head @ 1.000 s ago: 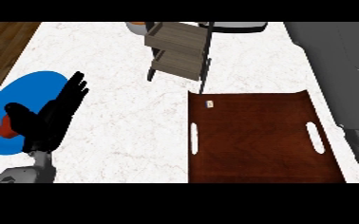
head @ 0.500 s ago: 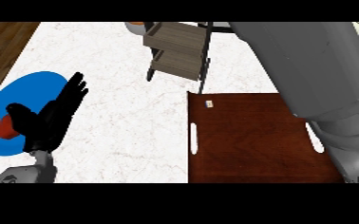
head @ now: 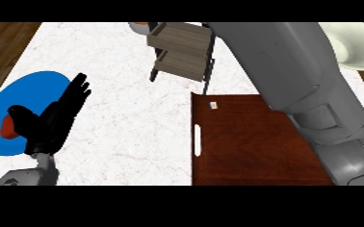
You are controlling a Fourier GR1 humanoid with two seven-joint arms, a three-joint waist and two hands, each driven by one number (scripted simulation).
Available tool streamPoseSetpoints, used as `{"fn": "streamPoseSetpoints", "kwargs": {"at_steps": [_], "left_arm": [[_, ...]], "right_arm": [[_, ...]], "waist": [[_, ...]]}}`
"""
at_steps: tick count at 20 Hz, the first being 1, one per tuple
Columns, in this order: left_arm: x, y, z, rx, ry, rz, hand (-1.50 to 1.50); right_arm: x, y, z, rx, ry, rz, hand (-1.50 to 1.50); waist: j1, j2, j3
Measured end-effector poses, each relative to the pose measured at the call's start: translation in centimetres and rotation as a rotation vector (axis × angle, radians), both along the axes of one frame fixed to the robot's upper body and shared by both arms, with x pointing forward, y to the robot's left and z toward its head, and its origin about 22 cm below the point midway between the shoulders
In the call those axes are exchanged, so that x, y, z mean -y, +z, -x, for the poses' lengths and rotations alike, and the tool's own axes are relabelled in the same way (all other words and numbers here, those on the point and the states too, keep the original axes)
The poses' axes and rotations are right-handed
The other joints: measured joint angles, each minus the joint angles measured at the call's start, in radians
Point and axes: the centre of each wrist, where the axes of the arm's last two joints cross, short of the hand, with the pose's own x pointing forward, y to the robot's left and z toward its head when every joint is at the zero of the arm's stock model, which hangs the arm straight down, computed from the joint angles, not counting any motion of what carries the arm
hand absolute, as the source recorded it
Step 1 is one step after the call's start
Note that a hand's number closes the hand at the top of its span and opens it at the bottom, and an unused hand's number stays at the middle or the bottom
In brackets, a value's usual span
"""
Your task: Pick the pear from the tray and place it in the tiered basket
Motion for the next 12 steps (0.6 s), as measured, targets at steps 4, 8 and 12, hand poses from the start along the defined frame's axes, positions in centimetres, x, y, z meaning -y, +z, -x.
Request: {"fn": "streamPoseSetpoints", "kwargs": {"at_steps": [4, 8, 12], "left_arm": [[0.2, -0.1, -0.1, 0.001, -0.005, 0.004, 0.0], [0.2, 0.1, -0.2, -0.002, -0.005, 0.006, 0.0], [0.2, 0.0, -0.3, -0.003, -0.005, 0.007, 0.0]], "right_arm": [[-0.1, -0.7, -0.9, 0.036, -0.01, -0.06, -1.5], [-0.5, -1.1, -1.8, 0.05, -0.009, -0.053, -1.5], [-1.1, -0.9, -2.0, 0.064, -0.003, -0.093, -1.5]], "waist": [[0.001, 0.001, 0.0], [0.006, 0.003, 0.0], [0.004, 0.002, 0.0]]}}
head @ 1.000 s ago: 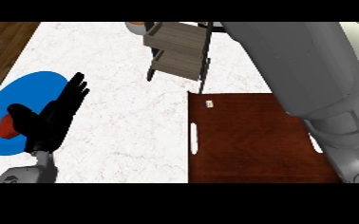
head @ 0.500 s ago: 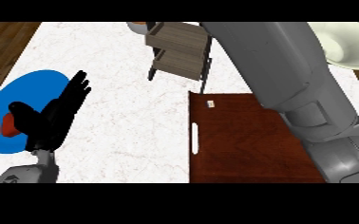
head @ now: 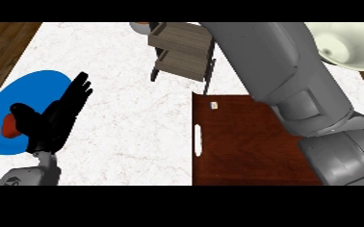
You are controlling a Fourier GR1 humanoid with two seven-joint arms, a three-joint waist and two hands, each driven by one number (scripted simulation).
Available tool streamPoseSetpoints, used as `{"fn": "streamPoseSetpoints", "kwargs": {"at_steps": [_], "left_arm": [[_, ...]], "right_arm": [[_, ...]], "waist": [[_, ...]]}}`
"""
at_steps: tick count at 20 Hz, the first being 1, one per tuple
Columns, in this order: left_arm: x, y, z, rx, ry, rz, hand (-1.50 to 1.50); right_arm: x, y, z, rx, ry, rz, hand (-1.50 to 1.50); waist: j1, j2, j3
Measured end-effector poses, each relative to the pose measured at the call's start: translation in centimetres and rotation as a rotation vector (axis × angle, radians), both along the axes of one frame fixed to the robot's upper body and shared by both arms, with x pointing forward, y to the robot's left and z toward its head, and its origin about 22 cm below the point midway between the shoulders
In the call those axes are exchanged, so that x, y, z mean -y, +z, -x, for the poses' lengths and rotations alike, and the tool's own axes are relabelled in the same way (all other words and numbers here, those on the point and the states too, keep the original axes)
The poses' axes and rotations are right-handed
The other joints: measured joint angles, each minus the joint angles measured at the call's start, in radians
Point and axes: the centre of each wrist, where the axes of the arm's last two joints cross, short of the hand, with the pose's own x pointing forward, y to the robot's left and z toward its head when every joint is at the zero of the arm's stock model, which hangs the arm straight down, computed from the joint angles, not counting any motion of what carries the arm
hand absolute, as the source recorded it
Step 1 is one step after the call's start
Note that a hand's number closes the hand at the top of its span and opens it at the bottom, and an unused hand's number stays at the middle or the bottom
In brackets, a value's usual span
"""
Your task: Pick the pear from the tray and place it in the tiered basket
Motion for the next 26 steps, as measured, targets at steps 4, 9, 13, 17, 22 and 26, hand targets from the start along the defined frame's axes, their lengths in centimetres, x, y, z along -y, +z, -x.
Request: {"fn": "streamPoseSetpoints", "kwargs": {"at_steps": [4, 9, 13, 17, 22, 26], "left_arm": [[-0.4, -0.1, 0.0, 0.005, -0.004, 0.006, 0.0], [0.1, -0.1, -0.2, 0.002, -0.006, 0.003, 0.0], [-0.6, -0.2, 0.3, 0.001, 0.0, 0.0, 0.0], [-0.6, -0.2, 0.6, 0.003, 0.012, 0.0, 0.0], [-0.5, -0.6, 0.7, -0.006, 0.026, -0.004, 0.0], [-0.7, 0.0, 0.4, -0.009, 0.041, -0.003, 0.0]], "right_arm": [[0.0, 0.5, -0.2, 0.0, -0.003, -0.122, -1.5], [1.3, 1.4, -0.6, -0.006, -0.009, -0.324, -1.5], [3.0, 2.2, -0.8, 0.024, -0.031, -0.506, -1.5], [6.7, 4.0, -1.2, 0.064, -0.071, -0.636, -1.5], [11.8, 5.7, -1.4, 0.144, -0.158, -0.711, -1.5], [17.8, 6.1, -1.1, 0.178, -0.22, -0.745, -1.5]], "waist": [[0.002, 0.001, 0.0], [-0.002, 0.0, 0.0], [-0.004, -0.002, 0.001], [-0.011, -0.004, 0.001], [-0.022, -0.007, 0.001], [-0.036, -0.011, 0.001]]}}
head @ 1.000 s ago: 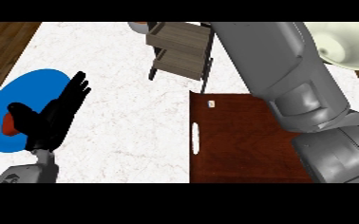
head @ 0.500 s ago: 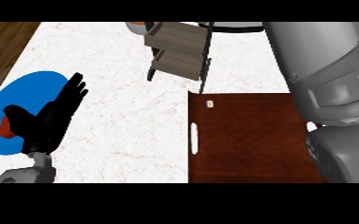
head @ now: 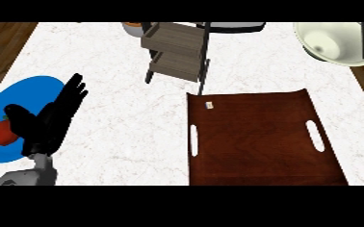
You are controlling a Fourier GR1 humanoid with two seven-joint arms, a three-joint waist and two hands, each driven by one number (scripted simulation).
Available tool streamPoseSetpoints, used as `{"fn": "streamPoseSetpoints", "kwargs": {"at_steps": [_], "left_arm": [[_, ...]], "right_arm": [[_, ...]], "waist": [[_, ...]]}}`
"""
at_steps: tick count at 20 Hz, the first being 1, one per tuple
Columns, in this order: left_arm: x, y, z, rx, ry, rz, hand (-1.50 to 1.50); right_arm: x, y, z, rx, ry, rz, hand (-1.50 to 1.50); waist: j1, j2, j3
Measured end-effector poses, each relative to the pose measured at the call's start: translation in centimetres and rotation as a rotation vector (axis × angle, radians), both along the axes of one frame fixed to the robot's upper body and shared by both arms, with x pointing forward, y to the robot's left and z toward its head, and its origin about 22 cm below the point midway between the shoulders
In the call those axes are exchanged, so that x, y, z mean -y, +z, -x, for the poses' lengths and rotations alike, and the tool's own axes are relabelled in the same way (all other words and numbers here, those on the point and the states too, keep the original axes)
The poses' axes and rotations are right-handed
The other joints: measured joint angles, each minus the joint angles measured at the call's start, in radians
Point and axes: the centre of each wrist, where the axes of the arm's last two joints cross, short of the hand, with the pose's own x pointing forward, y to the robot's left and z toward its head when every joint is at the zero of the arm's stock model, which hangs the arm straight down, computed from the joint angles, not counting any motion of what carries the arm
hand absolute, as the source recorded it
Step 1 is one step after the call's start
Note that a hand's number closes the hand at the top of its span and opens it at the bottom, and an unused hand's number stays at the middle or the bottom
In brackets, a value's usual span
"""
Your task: Pick the pear from the tray and place it in the tiered basket
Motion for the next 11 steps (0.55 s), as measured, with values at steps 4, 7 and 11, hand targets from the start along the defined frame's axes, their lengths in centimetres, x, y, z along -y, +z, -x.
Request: {"fn": "streamPoseSetpoints", "kwargs": {"at_steps": [4, 7, 11], "left_arm": [[-0.5, 0.2, 0.3, 0.002, -0.006, 0.003, 0.0], [-0.6, -0.2, 0.4, -0.003, 0.001, 0.007, 0.0], [-0.6, -0.4, 0.1, 0.002, 0.003, 0.003, 0.0]], "right_arm": [[5.1, 0.5, 1.2, 0.008, -0.044, -0.013, -1.5], [8.2, 1.2, 2.6, 0.008, -0.055, -0.008, -1.5], [12.5, 1.4, 4.4, 0.012, -0.06, 0.002, -1.5]], "waist": [[-0.002, -0.001, 0.0], [-0.005, -0.002, 0.0], [-0.002, -0.001, 0.0]]}}
